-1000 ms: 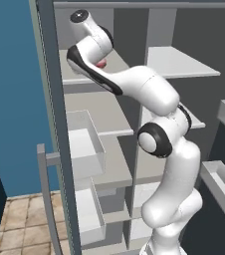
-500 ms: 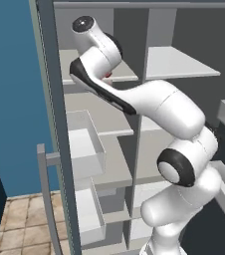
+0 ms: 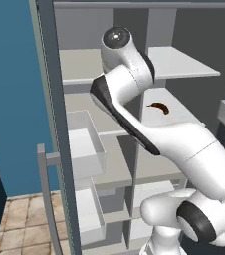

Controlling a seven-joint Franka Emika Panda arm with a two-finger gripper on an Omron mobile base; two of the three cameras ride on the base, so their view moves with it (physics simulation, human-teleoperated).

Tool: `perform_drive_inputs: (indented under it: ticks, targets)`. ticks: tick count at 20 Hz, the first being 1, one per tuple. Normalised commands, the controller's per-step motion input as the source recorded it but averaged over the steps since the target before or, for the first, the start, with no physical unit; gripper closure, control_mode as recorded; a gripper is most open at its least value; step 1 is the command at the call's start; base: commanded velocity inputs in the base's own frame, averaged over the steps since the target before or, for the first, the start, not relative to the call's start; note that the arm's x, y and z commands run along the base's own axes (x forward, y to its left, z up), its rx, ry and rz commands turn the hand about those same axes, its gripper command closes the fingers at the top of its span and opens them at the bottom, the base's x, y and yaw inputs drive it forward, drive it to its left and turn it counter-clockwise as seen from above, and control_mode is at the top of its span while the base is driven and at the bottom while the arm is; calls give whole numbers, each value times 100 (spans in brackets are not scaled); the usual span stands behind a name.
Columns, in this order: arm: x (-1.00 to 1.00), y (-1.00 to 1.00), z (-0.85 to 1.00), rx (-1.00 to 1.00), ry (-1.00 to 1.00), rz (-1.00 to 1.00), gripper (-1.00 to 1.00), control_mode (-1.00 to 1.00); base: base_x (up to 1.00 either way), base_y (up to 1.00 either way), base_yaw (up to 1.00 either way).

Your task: Pick up the frozen steak from the freezer, place it on any shelf in the fridge, and close the fridge and freezer doors when done.

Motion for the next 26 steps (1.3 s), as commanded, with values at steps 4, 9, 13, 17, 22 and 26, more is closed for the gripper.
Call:
perform_drive_inputs:
  ticks: [4, 9, 13, 17, 22, 26]
  targets:
    - [-75, -96, 0, 8, -1, 0, 100, -100, 0, 0, 0]
    - [-25, -100, 9, 5, -1, 0, 100, -100, 0, 0, 0]
    - [6, -100, 26, 0, 0, 0, 100, -100, 0, 0, 0]
    - [26, -96, 31, 0, -2, 0, 100, -100, 0, 0, 0]
    - [47, -77, 20, 0, -3, 7, 100, -100, 0, 0, 0]
    - [60, -62, 1, 0, 0, 12, 100, -100, 0, 0, 0]
